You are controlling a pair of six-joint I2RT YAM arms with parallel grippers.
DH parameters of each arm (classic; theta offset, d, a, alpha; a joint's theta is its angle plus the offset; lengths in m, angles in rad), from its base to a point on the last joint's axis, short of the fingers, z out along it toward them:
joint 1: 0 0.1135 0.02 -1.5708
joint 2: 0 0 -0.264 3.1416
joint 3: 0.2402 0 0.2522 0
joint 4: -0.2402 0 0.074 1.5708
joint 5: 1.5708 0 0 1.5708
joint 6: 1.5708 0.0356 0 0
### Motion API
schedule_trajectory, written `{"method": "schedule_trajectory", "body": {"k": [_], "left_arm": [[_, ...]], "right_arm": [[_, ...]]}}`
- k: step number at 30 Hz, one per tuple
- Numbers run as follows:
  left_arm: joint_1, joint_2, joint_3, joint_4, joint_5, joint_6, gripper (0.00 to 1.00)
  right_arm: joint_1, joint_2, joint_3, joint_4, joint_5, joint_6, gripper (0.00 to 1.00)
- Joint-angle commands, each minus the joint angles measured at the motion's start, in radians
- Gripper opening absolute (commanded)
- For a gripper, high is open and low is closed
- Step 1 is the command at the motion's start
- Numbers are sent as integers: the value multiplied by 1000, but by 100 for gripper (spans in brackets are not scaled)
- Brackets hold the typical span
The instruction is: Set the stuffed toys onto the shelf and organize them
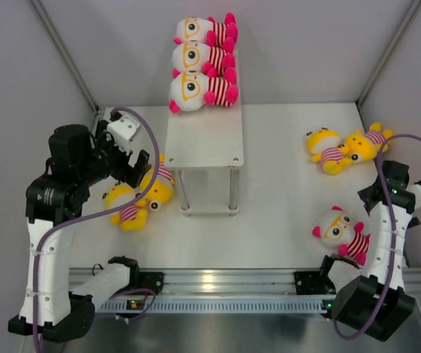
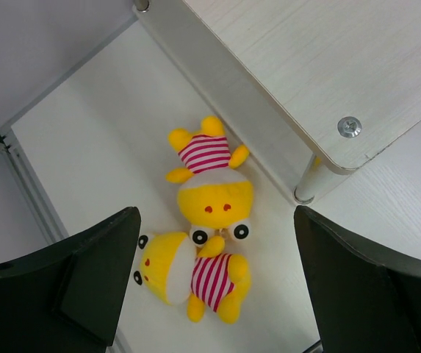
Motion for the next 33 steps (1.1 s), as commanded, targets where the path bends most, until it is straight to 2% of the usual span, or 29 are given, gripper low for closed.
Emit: {"method": "schedule_trajectory", "body": {"k": [1, 6, 13, 16, 17, 19, 20, 22, 24, 29, 33], "left_arm": [[-54, -16, 1, 52, -99, 26, 92], [-94, -26, -7, 52, -128, 35, 92], [-112, -29, -8, 50, -128, 43, 92], [-115, -32, -5, 49, -141, 46, 92], [-115, -31, -5, 49, -145, 46, 92], [-114, -32, -2, 50, -156, 46, 92], [-115, -31, -2, 47, -159, 46, 92], [-115, -31, -1, 39, -167, 51, 92], [-115, -29, -1, 32, -174, 57, 92], [-115, -29, 15, -2, -174, 60, 92], [-115, -29, 58, -51, -135, 60, 91]], "right_arm": [[-38, -19, -61, -47, 22, 172, 99], [-39, -3, -162, 14, -5, 209, 99], [-39, 97, -244, 77, 55, 240, 98], [-39, 134, -293, 207, -49, 162, 83], [-39, 148, -302, 226, -77, 151, 68], [-36, 160, -336, 293, -146, 116, 54], [-30, 153, -350, 321, -160, 105, 44], [-16, 117, -388, 358, -209, 80, 35], [-16, 84, -409, 414, -262, 59, 1], [-13, 56, -359, 456, -482, 77, 0], [83, -11, -188, 389, -493, 112, 0]]}}
